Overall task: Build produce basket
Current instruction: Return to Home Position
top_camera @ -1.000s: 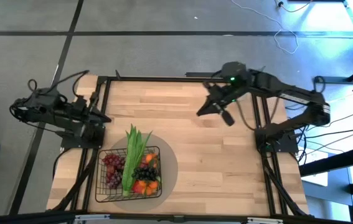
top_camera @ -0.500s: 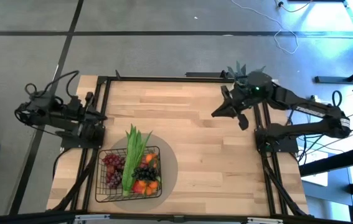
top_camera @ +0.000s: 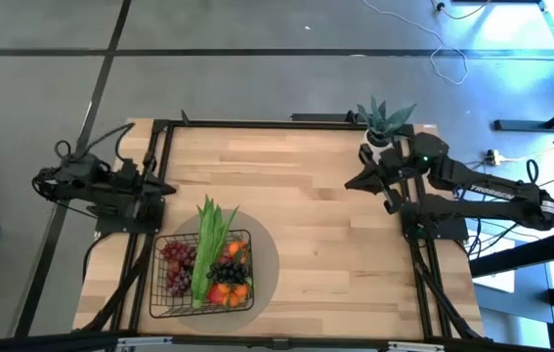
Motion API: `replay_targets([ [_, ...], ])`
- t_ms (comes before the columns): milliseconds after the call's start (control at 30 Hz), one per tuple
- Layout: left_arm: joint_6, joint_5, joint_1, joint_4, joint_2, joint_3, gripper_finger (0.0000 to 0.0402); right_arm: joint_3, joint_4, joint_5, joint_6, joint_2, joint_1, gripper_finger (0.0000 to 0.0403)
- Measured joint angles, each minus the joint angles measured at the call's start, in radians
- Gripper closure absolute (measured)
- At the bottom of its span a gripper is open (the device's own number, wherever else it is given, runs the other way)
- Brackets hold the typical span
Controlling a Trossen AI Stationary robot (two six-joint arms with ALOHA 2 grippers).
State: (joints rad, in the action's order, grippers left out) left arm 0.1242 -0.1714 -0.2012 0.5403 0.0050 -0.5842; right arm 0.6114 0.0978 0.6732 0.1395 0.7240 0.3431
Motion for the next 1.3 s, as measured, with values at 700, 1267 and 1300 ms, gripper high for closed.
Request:
replay_targets([
  [700, -0.004, -0.003, 0.000, -0.021, -0.002, -0.004, 0.0401, -0.344, 0.214, -0.091, 0.099, -0.370, 0.000, 0.0403],
  [1267, -0.005, -0.003, 0.000, -0.021, -0.002, -0.004, 0.0401, -0.545, 0.243, -0.184, 0.148, -0.698, 0.000, 0.0403],
  [1300, -0.005, -0.003, 0.000, -0.020, -0.002, -0.004, 0.0401, -0.553, 0.243, -0.187, 0.148, -0.715, 0.000, 0.0403],
])
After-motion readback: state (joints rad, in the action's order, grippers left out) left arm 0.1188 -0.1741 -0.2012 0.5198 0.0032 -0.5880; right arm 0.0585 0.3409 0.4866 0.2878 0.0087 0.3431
